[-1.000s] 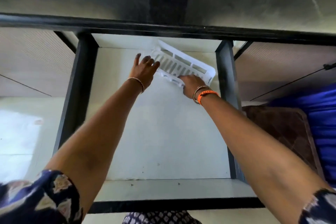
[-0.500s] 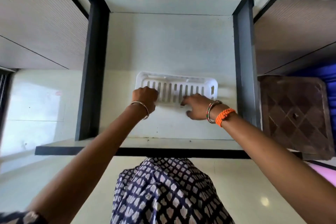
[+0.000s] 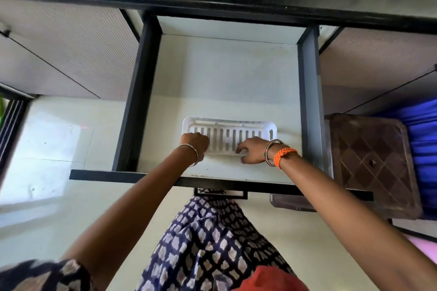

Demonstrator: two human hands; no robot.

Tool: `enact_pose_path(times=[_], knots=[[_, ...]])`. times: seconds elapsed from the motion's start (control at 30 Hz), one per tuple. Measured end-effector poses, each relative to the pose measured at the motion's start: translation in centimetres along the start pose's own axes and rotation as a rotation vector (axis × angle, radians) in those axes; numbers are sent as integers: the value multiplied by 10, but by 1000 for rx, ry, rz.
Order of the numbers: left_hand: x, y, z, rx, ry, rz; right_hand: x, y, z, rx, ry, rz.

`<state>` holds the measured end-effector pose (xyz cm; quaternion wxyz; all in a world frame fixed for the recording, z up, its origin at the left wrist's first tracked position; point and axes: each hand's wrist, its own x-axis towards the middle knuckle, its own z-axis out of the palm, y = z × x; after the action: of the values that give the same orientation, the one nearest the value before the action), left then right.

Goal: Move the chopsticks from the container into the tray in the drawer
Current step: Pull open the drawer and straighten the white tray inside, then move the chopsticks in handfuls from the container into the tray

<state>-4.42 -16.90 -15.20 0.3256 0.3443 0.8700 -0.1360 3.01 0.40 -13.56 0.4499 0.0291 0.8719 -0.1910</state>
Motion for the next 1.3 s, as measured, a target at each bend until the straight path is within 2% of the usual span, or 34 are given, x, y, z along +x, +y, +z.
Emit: enact_pose_path(times=[0.2,0.43,0.5,0.6,0.63,0.7,0.77,0.87,0.93,1.0,1.07,1.13,1.3], knots=[[2,1,-6,84,-61,39,-1,3,-9,65,-49,28],[-1,-4,-8,105,-40,112,-7,4,-21,187,-30,62],[-4,-1,-15,148,-108,139,-13,2,-30,189,-46,54],[-12,6,-36,160,-329,218,-25,-3,-53,149,-117,52],[-14,6,-51,120,-382,252,-32,-6,-68,153,-120,30],[-20,-2,-91,-52,-374,300,-46,-11,-109,195,-37,-51],[-20,-16,-146,-237,-189,348,-60,-14,-159,301,190,-142],[-6,-41,-232,-437,322,340,-72,-10,-236,543,633,-207],[9,-56,-283,-596,615,295,-72,-1,-282,729,871,-191],[27,-68,-326,-639,787,223,-65,12,-326,860,1050,-169],[49,-77,-357,-556,867,162,-54,26,-366,931,1182,-150],[72,-81,-382,-452,883,126,-39,41,-405,996,1278,-118],[118,-79,-420,-262,932,108,1,62,-479,995,1408,-61]])
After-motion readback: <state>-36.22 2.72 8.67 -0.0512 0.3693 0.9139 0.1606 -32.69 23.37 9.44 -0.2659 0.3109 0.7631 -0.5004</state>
